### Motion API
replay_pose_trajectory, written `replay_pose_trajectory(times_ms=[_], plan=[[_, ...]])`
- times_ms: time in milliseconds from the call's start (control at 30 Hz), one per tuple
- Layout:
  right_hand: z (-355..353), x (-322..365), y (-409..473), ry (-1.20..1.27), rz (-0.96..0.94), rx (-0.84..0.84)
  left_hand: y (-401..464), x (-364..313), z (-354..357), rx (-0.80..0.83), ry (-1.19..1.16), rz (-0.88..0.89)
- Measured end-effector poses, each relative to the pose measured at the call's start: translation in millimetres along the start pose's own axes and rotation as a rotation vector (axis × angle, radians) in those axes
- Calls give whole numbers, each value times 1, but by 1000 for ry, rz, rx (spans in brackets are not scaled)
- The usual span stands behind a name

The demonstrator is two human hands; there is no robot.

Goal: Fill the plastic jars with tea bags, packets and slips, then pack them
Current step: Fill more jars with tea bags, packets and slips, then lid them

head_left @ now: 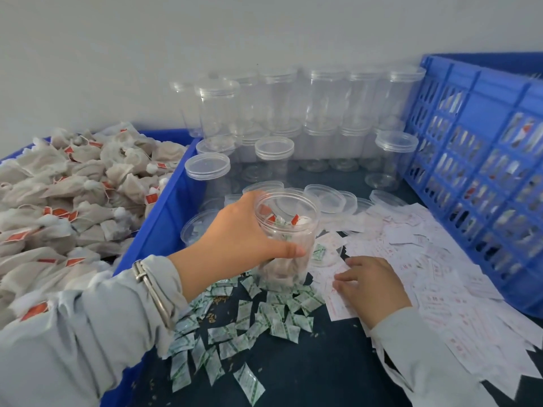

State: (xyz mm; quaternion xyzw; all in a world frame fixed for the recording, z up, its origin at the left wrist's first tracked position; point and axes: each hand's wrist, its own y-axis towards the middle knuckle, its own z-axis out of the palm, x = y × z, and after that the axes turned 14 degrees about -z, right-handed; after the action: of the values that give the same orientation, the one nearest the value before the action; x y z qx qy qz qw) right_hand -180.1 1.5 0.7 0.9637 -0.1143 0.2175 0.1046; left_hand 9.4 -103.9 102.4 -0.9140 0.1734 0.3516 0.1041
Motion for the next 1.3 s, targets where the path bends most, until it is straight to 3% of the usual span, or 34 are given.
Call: replay_pose_trajectory(times_ms=[200, 300, 533, 667, 800, 900, 1067, 1200, 1300], plan=[[-2, -2, 3, -17, -11, -1, -1, 5, -3, -7, -12, -7], [-5, -1, 2, 62, -19, -111, -2, 5, -2, -7, 0, 10], [-48, 23, -2, 536, 29, -507, -8, 3, -1, 34, 67, 90], [-84, 66, 2, 874, -165, -637, -13, 3, 0, 81, 94, 129], [-93, 99, 12, 864, -341, -549, -16, 1, 0, 100, 80, 151], [-82, 110, 20, 728, -318, -416, -18, 0, 0, 95, 66, 158], [-72, 108, 27, 461, -289, -536, -17, 0, 0, 91, 57, 168], [-63, 100, 26, 351, -272, -291, -17, 1, 1, 102, 70, 175], [-62, 93, 21, 389, -269, -271, -16, 1, 1, 100, 73, 172]])
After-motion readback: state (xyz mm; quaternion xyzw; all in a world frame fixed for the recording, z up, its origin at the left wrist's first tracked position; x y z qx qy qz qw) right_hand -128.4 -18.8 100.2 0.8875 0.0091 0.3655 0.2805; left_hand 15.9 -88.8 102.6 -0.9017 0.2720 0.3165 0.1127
